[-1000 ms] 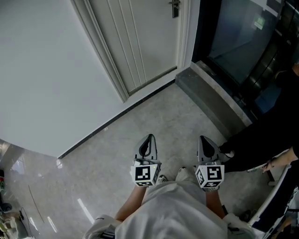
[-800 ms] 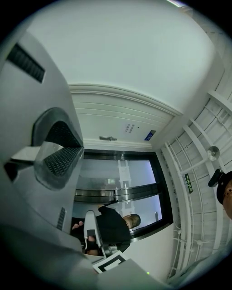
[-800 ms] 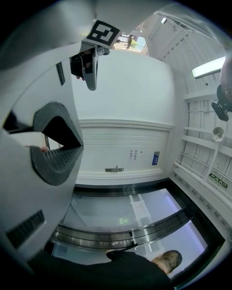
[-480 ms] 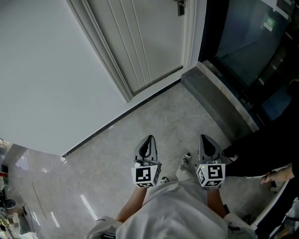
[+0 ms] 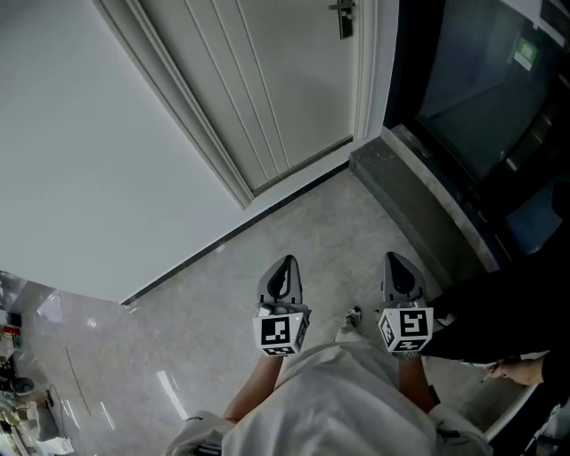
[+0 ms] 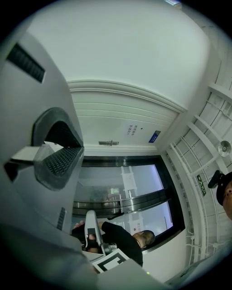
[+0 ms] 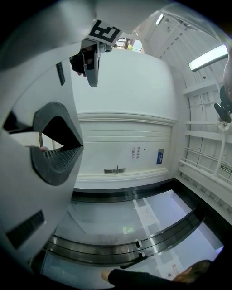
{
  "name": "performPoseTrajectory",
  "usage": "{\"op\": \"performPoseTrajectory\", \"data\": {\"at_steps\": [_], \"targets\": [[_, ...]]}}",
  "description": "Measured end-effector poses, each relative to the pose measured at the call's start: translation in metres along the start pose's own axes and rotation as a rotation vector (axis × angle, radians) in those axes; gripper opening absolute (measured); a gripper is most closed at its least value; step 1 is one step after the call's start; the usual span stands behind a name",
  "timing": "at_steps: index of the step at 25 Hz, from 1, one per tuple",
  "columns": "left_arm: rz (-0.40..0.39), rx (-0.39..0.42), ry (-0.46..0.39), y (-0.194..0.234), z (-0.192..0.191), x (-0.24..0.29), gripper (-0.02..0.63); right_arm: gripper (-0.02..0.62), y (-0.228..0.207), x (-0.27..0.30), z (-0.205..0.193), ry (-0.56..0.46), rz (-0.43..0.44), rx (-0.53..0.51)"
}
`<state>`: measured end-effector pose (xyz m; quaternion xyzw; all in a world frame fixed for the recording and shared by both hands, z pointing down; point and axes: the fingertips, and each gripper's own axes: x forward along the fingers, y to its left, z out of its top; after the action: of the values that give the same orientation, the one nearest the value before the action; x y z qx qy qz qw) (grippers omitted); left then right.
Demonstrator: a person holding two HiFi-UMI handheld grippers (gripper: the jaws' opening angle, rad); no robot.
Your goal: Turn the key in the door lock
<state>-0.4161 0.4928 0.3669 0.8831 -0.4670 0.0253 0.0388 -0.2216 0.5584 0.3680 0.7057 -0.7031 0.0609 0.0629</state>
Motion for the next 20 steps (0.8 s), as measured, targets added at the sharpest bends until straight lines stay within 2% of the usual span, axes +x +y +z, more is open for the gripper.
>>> {"op": "performPoseTrajectory", "data": {"at_steps": [6, 9, 15, 20], "targets": [[0.008, 0.009, -0.013, -0.028, 0.013, 0.055, 0.006, -0.006, -0.054, 0.03, 0.011, -0.014, 0.009, 0.007], [0.013, -0.013, -0.02, -0.042, 0.016, 0.081, 0.006, -0.006, -0.08, 0.04, 0.011, -0.014, 0.019, 0.007], [0.025, -0.008, -0.023, -0.075, 0.017, 0.117, 0.006, -0.006, -0.138, 0.056, 0.009, -0.018, 0.015, 0.021], [0.037, 0.005, -0.016, -0.077, 0.017, 0.13, 0.006, -0.006, -0.148, 0.068, 0.006, -0.017, 0.023, 0.037]]}}
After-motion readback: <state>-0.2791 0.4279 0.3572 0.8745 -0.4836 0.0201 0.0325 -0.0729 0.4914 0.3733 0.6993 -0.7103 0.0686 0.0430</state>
